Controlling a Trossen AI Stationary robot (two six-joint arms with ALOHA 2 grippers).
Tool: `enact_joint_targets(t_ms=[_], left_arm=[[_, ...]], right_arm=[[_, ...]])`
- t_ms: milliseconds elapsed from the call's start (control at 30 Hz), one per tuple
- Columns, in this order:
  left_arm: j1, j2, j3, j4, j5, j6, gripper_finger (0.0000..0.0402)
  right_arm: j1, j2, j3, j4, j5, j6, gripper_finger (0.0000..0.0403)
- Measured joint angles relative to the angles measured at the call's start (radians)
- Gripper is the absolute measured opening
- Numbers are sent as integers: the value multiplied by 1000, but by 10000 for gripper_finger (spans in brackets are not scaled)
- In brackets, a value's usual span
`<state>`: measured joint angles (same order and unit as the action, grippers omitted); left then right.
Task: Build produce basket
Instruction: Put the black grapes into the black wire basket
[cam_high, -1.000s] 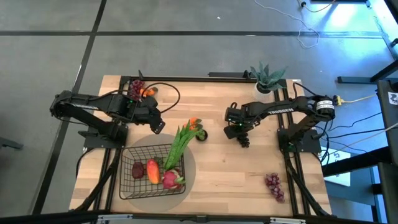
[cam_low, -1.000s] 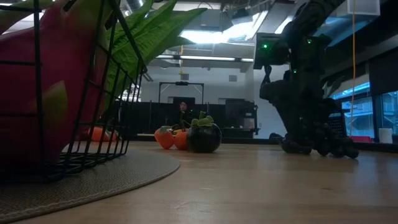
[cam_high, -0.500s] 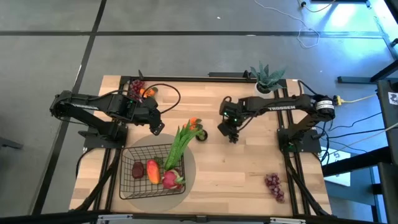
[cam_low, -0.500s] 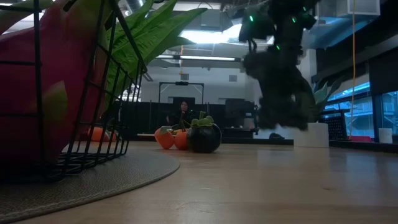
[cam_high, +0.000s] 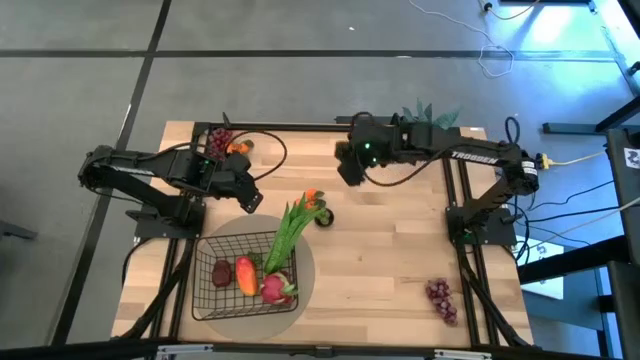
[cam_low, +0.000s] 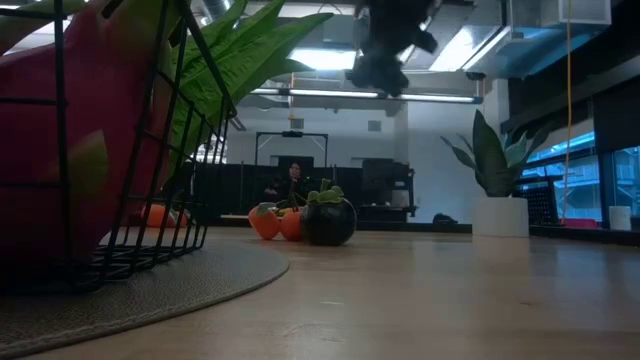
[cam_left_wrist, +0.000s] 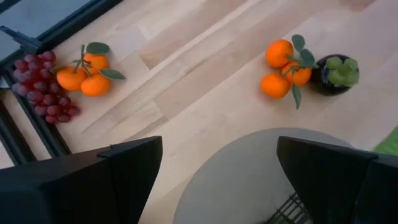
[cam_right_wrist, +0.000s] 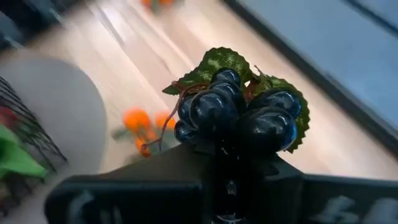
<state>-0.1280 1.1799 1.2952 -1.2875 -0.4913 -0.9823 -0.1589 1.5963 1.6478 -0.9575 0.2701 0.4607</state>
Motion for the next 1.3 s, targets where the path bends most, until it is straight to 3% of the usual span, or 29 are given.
enact_joint_targets(t_ms=[200, 633, 900, 1100, 1300], left_arm=[[0, -33, 0, 25, -7, 31, 305], [-5, -55, 0, 334, -36, 409, 305], [-5, -55, 0, 440, -54, 572, 305], [-5, -54, 0, 501, -222, 605, 305], [-1, -54, 0, 671, -232, 733, 305]], right_arm=[[0, 1, 73, 199, -10, -134, 28], [0, 120, 69, 715, -120, -299, 28], [-1, 133, 68, 791, -134, -316, 28], [5, 145, 68, 819, -191, -311, 28], [23, 172, 68, 906, -225, -316, 28]])
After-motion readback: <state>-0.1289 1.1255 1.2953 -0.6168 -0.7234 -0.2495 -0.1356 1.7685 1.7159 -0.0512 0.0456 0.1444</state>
